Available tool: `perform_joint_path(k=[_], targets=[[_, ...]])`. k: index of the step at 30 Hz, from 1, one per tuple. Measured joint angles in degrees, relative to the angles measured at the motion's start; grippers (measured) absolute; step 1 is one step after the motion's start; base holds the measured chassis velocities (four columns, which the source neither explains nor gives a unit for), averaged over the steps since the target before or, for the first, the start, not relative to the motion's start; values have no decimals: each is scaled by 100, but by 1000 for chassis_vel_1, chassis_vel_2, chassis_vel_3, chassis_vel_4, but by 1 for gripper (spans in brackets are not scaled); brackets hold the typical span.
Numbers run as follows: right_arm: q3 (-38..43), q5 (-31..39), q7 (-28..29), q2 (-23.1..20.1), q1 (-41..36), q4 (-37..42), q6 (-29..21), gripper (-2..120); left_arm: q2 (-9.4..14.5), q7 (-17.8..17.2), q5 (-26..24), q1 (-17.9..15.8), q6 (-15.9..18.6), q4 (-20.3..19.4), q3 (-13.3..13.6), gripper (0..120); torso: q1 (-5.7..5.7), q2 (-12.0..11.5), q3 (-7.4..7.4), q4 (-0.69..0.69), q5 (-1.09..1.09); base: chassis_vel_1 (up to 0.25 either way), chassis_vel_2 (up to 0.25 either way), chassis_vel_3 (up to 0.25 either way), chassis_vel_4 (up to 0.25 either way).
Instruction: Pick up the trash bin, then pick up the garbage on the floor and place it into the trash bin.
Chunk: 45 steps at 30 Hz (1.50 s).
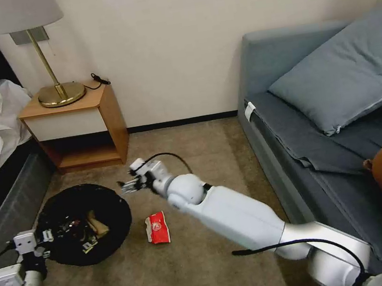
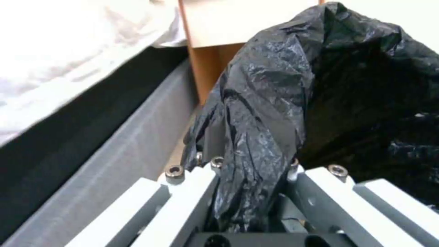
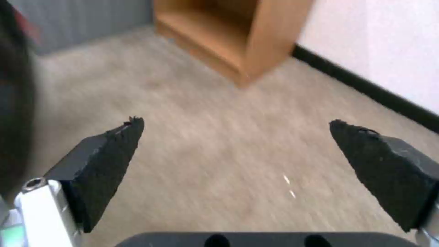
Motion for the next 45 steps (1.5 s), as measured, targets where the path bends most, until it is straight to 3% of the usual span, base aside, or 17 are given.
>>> perform_joint_path(k=[5,7,13,20,26,35,45], targets=[[134,-412,-143,148,-138,-537,130,100,90,7,-47,36,-31,78,-158,3,0,0,0,0,-1,0,0,0,0],[312,-925,-263,451,-427,-982,324,100,152,14,-55,53,-68,182,-291,3,0,0,0,1,-1,0,0,0,0],[460,-1532,-471,785,-807,-1322,597,100,261,16,-74,85,-69,289,-439,3,0,0,0,3,-1,0,0,0,0],[585,-1889,-587,797,-1105,-1507,752,100,311,21,-83,110,-80,466,-568,3,0,0,0,0,-1,0,0,0,0],[626,-2026,-595,793,-1351,-1588,909,100,203,51,3,64,-169,652,-564,3,0,0,0,1,-1,0,0,0,0],[883,-2552,-736,786,-1449,-2518,1429,100,116,55,32,76,-172,512,-534,3,0,0,0,-1,-1,0,0,0,0],[813,-2431,-797,786,-1381,-2478,1470,100,99,102,24,209,-243,559,-633,3,0,0,0,0,0,0,0,0,0]])
